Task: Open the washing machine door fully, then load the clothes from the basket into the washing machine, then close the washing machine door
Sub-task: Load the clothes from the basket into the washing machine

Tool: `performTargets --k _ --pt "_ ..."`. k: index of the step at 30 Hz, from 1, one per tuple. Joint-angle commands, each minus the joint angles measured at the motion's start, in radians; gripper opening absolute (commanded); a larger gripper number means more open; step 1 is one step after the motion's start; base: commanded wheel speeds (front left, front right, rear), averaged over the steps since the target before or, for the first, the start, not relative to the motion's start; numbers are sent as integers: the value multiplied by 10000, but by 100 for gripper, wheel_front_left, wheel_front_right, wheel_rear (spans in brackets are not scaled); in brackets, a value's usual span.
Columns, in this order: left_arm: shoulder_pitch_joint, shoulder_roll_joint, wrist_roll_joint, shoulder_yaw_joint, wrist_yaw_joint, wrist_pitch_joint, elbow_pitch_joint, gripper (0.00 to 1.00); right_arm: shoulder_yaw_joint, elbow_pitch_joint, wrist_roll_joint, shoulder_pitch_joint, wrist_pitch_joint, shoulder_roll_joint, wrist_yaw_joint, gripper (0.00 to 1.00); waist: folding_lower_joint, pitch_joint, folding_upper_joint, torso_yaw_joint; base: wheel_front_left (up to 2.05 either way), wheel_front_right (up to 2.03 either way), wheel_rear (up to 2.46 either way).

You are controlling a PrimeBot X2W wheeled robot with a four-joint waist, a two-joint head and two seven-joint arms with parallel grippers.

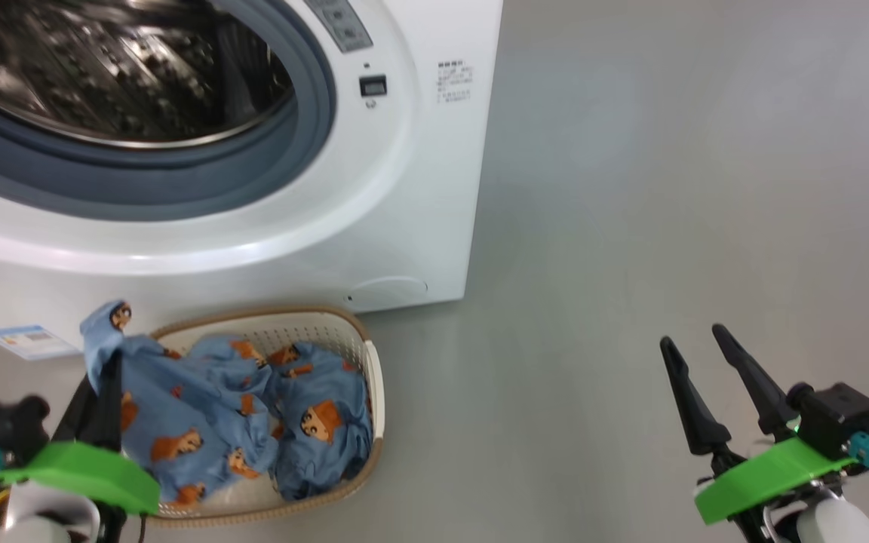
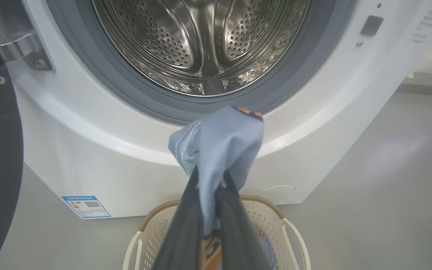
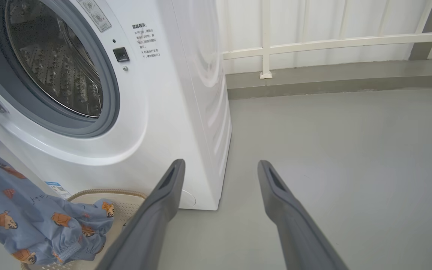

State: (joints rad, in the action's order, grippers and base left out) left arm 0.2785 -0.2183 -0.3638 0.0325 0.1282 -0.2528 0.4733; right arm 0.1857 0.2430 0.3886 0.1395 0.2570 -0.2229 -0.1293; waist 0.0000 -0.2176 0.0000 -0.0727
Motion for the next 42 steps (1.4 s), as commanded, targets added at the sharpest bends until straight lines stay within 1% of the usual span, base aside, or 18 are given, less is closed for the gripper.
performTargets --k 1,8,14,17,22,33,42 --pt "-230 -240 172 -469 23 -89 -529 0 111 -222 73 -226 48 -172 -14 100 0 439 0 99 0 0 0" --pt "-1367 47 359 -989 24 -89 -1951 0 -52 -272 123 -577 48 -274 -14 100 0 747 0 160 0 0 0" --pt "-2053 484 495 -1405 24 -89 -2797 0 -150 -327 117 -651 48 -293 -14 100 0 728 0 188 0 0 0" --pt "-2213 699 479 -1512 24 -89 -2869 0 -181 -341 113 -660 48 -285 -14 100 0 663 0 194 0 0 0" --pt "-2239 804 502 -1547 24 -89 -2883 0 -194 -345 116 -587 48 -271 -14 100 0 546 0 159 0 0 0" --pt "-1927 846 478 -1736 24 -89 -2814 0 -258 -391 70 -419 48 -108 -14 100 0 226 0 -15 0 0 0" --pt "-1271 703 534 -1768 25 -89 -2877 0 -378 -477 18 -144 48 168 -14 100 0 -466 0 -151 0 0 0"
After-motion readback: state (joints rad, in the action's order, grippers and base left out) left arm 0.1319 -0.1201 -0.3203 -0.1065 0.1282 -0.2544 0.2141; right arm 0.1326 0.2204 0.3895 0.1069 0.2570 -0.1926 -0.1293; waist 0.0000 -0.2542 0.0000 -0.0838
